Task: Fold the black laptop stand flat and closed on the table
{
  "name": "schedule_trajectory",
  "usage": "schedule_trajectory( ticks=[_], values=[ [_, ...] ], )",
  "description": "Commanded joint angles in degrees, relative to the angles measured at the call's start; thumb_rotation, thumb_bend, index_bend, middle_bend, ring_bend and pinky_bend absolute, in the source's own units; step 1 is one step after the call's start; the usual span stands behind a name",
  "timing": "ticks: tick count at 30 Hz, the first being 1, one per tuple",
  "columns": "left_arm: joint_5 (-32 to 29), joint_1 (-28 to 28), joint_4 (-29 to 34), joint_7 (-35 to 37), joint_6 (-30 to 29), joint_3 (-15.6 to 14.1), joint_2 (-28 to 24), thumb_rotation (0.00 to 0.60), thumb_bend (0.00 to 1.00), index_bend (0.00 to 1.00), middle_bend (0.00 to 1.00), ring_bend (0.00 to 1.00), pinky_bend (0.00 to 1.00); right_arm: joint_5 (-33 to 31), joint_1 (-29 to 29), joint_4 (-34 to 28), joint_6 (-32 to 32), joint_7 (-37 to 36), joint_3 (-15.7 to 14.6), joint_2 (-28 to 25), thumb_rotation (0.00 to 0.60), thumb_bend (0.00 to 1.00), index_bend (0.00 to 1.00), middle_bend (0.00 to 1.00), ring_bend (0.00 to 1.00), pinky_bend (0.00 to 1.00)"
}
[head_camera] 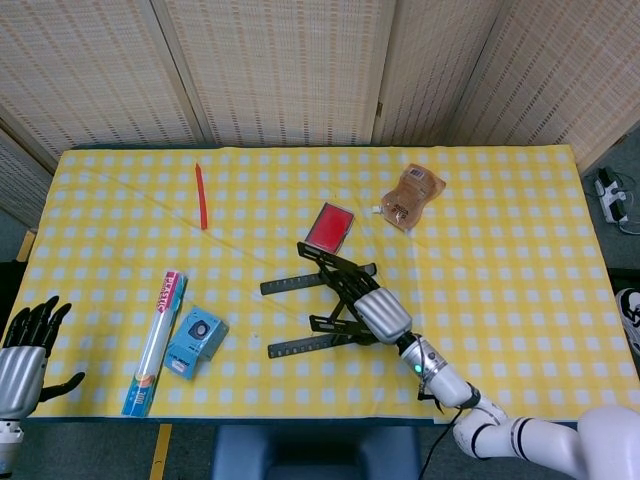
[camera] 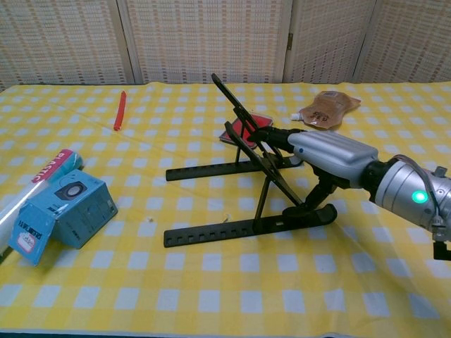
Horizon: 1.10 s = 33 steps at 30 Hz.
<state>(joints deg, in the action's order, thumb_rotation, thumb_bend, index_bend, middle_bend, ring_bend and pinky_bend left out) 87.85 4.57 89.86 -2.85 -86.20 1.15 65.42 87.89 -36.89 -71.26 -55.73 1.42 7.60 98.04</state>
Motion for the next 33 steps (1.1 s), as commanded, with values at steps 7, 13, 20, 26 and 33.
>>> schedule_trajectory(
  ticks=[7, 13, 20, 26, 33],
  values=[
    [0.07, 0.23, -0.18, 0.39, 0.20, 0.13, -0.10, 0.600, 0.09, 0.00, 0.00, 0.00, 0.00, 0.20, -0.41, -6.95, 0.61, -3.52, -1.79, -6.16, 0.600, 0.21, 0.00, 0.00, 0.00, 0.00],
    [-0.19, 0.51, -0.53, 0.74, 0.58, 0.34, -0.03, 0.600, 0.09, 0.00, 0.00, 0.00, 0.00, -0.96, 0.27, -15.49, 1.25, -12.13, -1.98, -16.39, 0.600, 0.24, 0.00, 0.00, 0.00, 0.00],
    [0.30, 0.81, 0.01, 0.31, 0.94, 0.10, 0.10, 0.600, 0.09, 0.00, 0.00, 0.00, 0.00, -6.62, -2.36, -16.57, 6.00, -18.05, 1.54, -19.81, 0.600, 0.78, 0.00, 0.00, 0.00, 0.00],
    [0.19, 0.84, 0.57, -0.25, 1.11, 0.01, -0.01, 0.600, 0.09, 0.00, 0.00, 0.00, 0.00, -14.76, -7.18, -12.77, 13.94, -16.43, 4.58, -17.75, 0.600, 0.95, 0.00, 0.00, 0.00, 0.00],
    [0.11, 0.87, 0.81, -0.54, 1.54, -0.28, 0.01, 0.600, 0.09, 0.00, 0.00, 0.00, 0.00, -24.57, -11.99, -7.25, 20.55, -12.69, 6.53, -13.87, 0.600, 0.99, 0.00, 0.00, 0.01, 0.00]
  ],
)
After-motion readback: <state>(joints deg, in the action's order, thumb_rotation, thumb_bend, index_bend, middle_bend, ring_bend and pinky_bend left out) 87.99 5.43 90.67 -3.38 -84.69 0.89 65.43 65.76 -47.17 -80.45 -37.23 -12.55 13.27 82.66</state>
